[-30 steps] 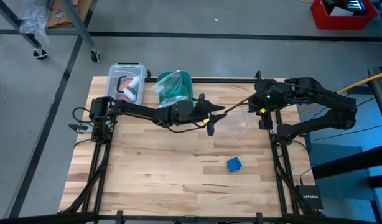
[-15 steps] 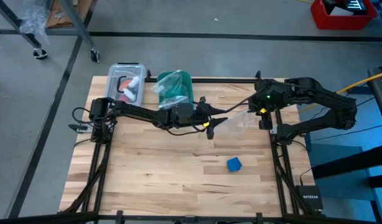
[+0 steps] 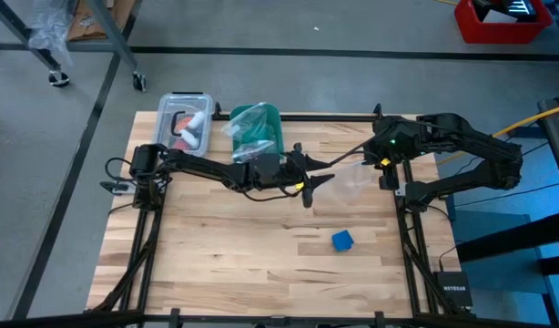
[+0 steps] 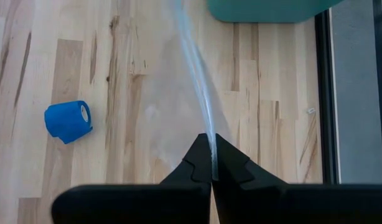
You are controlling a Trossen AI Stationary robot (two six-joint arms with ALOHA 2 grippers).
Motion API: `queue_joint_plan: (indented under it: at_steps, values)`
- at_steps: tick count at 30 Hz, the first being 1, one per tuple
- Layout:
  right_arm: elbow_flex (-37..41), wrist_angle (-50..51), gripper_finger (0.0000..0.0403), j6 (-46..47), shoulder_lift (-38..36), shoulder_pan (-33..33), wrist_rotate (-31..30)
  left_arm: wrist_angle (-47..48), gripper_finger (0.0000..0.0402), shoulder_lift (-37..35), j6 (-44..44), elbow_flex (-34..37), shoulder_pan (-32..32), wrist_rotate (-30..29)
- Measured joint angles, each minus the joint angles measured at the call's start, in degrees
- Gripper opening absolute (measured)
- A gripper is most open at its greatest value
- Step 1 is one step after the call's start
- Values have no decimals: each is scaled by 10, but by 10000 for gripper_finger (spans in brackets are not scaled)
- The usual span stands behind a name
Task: Roll bandage
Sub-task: Open the transparent zip bag
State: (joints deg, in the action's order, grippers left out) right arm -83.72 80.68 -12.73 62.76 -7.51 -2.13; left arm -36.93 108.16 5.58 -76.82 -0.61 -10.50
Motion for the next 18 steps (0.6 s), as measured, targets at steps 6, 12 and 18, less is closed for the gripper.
queue_joint_plan:
  at_steps: [6,12,18]
  values:
    - [0,0,1,0,0,0,0,3,143,0,0,0,0,0]
    - [0,0,1,0,0,0,0,-3,143,0,0,0,6,0]
    - [0,-1,1,0,0,0,0,-3,143,0,26,0,14,0]
